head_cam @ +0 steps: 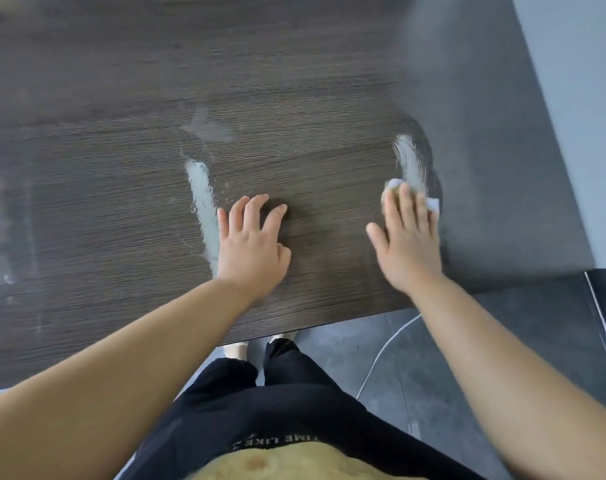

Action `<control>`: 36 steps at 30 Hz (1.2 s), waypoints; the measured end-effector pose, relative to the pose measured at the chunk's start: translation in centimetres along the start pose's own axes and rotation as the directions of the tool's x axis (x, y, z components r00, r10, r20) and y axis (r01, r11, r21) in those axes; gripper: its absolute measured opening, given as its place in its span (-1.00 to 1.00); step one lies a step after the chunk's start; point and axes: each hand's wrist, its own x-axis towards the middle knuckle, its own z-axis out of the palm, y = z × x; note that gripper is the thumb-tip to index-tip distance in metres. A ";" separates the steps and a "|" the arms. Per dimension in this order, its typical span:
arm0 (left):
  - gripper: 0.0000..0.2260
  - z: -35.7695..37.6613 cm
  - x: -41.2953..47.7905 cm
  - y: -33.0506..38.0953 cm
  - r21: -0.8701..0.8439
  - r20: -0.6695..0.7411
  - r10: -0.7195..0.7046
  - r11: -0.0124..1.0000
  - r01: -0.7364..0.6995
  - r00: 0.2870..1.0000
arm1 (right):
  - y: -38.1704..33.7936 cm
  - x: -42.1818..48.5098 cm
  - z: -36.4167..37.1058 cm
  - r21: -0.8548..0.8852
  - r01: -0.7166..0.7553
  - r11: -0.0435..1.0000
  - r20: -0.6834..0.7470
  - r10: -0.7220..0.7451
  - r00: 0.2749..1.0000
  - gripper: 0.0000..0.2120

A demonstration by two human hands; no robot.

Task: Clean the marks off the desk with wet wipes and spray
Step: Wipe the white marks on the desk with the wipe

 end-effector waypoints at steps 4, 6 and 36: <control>-0.48 0.0 -1.1 -1.5 0.012 -0.052 -0.013 1.000 0.014 0.999 | -7.2 -5.2 2.7 0.020 0.208 0.978 0.041 -0.209 0.977 -0.29; -0.49 -0.1 -1.8 -2.6 0.027 -0.082 -0.031 0.999 0.033 0.996 | -9.9 -5.6 3.0 0.011 0.378 0.926 0.067 -0.378 0.923 -0.32; -0.50 0.3 -11.8 -7.8 -0.014 0.014 0.006 1.000 -0.006 1.000 | -13.4 -12.7 6.1 -0.037 0.327 0.944 0.073 -0.324 0.943 -0.37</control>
